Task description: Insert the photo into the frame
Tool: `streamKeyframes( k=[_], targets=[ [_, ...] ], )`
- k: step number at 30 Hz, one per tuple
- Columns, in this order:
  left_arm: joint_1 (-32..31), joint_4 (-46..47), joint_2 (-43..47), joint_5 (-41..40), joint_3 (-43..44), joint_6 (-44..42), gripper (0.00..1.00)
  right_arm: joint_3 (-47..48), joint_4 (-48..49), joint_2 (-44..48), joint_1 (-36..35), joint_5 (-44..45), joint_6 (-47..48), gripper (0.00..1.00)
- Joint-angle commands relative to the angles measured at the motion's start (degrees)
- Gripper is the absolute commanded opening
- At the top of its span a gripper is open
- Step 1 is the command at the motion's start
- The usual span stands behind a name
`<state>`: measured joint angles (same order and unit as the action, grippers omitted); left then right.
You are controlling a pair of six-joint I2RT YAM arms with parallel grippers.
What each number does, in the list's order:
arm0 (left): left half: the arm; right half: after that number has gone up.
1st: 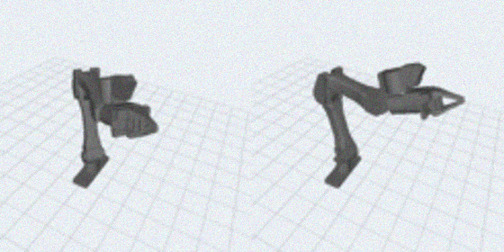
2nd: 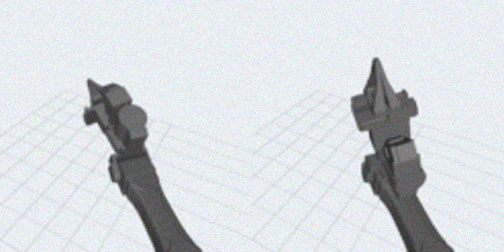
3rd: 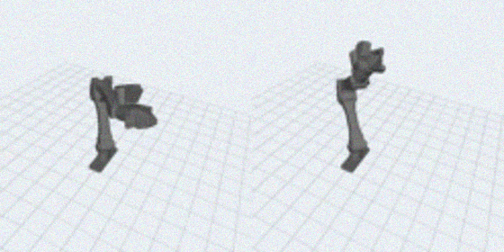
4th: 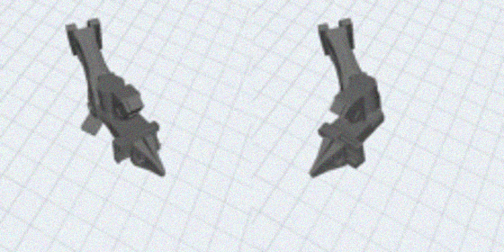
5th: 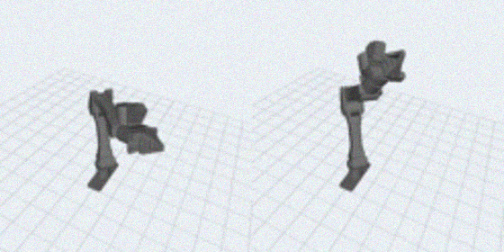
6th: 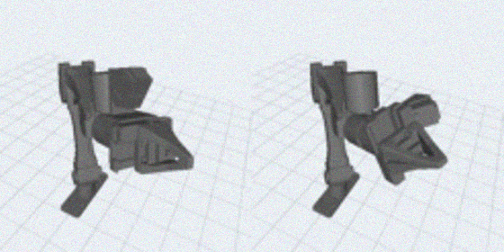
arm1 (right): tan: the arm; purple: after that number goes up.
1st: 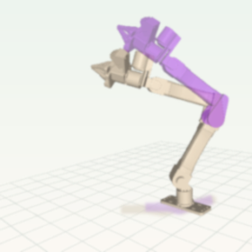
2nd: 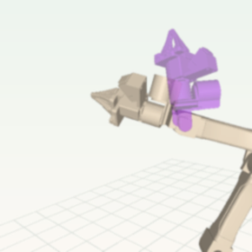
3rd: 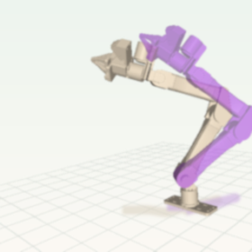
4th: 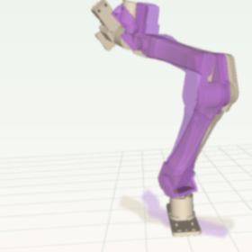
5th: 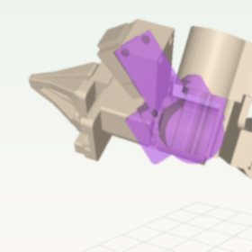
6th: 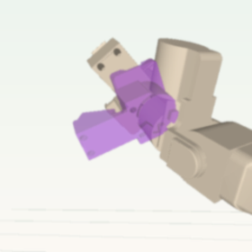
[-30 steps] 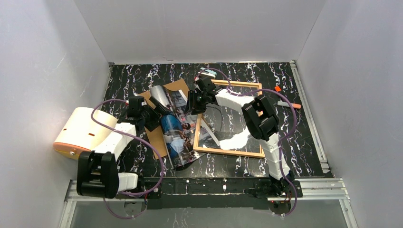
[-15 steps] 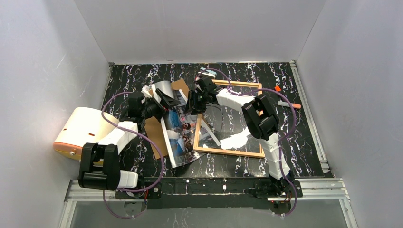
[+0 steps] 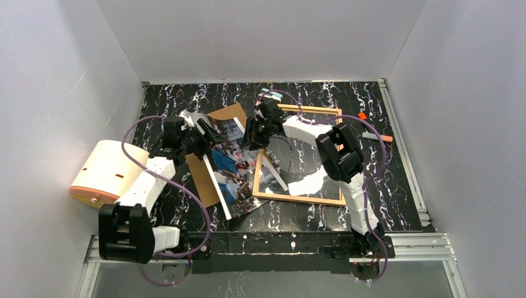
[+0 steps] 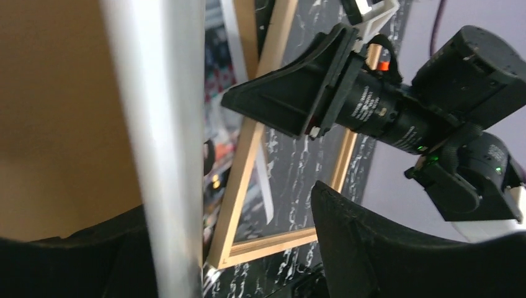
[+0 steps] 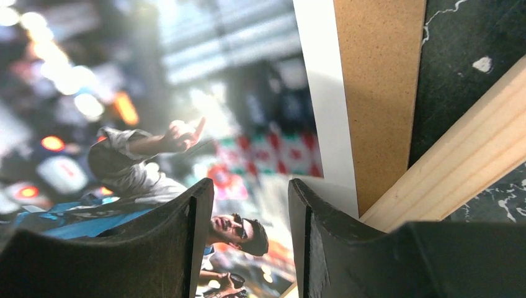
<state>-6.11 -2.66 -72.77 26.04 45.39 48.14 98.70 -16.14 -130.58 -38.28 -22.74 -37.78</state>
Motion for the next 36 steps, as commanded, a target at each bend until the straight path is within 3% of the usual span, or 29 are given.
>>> streamKeyframes(
  k=[1,7,15,21,28,36],
  targets=[
    [0.0,-12.5,4.8,-8.6,1.4,-2.3,0.59,-1.7,-7.1,-3.5,0.9,2.8,1.5,0.57],
    [0.0,-18.1,6.1,-13.0,1.7,-1.7,0.33,-2.2,-6.5,-3.1,1.2,2.5,1.1,0.56],
    [-0.1,-24.7,8.2,-18.6,5.1,-4.4,0.23,-2.3,-6.1,-2.5,1.2,2.1,1.3,0.56],
    [0.0,-27.9,7.3,-20.0,7.8,-6.0,0.00,-1.5,-6.0,-1.9,1.1,2.2,1.9,0.56],
    [0.0,-32.2,3.0,-22.7,14.4,-8.1,0.00,1.9,-6.4,0.5,1.2,0.5,2.8,0.58],
    [0.0,-47.2,-3.5,-34.7,37.4,-13.7,0.00,2.8,-3.4,12.3,1.2,-1.2,6.1,0.76]
  ],
)
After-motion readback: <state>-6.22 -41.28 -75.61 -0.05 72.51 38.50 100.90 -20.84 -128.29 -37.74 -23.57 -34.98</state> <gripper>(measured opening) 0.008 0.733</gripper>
